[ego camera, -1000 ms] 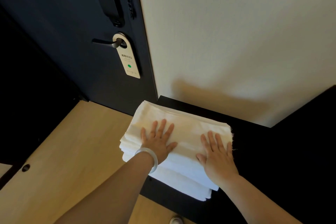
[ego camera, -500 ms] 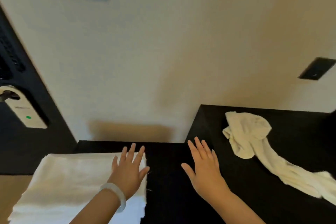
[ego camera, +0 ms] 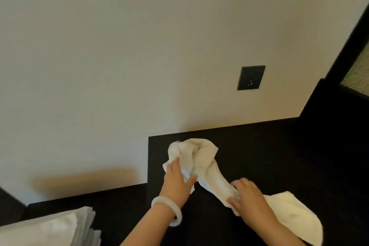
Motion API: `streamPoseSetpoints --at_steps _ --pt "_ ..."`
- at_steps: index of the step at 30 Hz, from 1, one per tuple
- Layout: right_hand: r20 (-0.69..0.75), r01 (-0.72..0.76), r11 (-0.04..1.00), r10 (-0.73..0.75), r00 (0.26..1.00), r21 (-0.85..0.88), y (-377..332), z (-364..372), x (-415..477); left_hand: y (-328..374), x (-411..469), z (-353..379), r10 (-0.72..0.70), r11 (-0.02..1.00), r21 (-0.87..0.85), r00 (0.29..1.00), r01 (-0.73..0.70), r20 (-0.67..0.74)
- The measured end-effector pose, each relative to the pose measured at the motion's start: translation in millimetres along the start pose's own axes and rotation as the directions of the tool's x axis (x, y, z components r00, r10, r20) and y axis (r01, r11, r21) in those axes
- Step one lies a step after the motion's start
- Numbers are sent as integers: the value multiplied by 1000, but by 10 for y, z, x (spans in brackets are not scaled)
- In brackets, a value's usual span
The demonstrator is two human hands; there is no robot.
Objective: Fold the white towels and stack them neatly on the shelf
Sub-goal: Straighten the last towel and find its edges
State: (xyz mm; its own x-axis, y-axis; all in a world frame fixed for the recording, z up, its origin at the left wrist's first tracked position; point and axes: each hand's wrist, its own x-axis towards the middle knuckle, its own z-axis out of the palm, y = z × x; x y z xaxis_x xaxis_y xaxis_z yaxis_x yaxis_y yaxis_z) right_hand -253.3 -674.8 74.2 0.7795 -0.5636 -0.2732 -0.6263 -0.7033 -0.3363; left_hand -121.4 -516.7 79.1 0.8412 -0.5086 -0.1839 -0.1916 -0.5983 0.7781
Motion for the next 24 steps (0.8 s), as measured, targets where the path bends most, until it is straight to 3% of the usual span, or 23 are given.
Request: streamPoseSetpoints --at_steps 3,5,8,12,15,18,20,22,24 --pt "98 -115 975 98 990 189 438 -244 13 189 177 297 -227 974 -45 966 223 -125" --pt "74 -126 942 108 991 312 596 -380 18 163 192 348 -338 941 -33 933 336 -124" --pt "-56 -63 895 98 994 441 730 -654 41 159 147 355 -277 960 5 956 278 -93" --pt "-222 -11 851 150 963 525 697 -1046 48 262 171 108 -159 949 -283 986 138 -52" --pt "-379 72 834 170 910 547 676 -1486 -13 319 209 -200 -231 752 -639 973 162 -25" --pt "-500 157 778 222 837 608 690 -1893 -26 237 243 -364 -392 592 -759 920 271 23" --pt "-467 128 771 236 852 623 739 -1994 117 147 275 -342 -497 559 -741 866 372 60" --pt "-362 21 833 218 907 553 812 -1936 324 92 291 -269 -568 530 -711 816 462 106" --pt "-277 -66 912 192 942 406 924 -1745 539 56 299 -152 -586 645 -590 810 486 25"
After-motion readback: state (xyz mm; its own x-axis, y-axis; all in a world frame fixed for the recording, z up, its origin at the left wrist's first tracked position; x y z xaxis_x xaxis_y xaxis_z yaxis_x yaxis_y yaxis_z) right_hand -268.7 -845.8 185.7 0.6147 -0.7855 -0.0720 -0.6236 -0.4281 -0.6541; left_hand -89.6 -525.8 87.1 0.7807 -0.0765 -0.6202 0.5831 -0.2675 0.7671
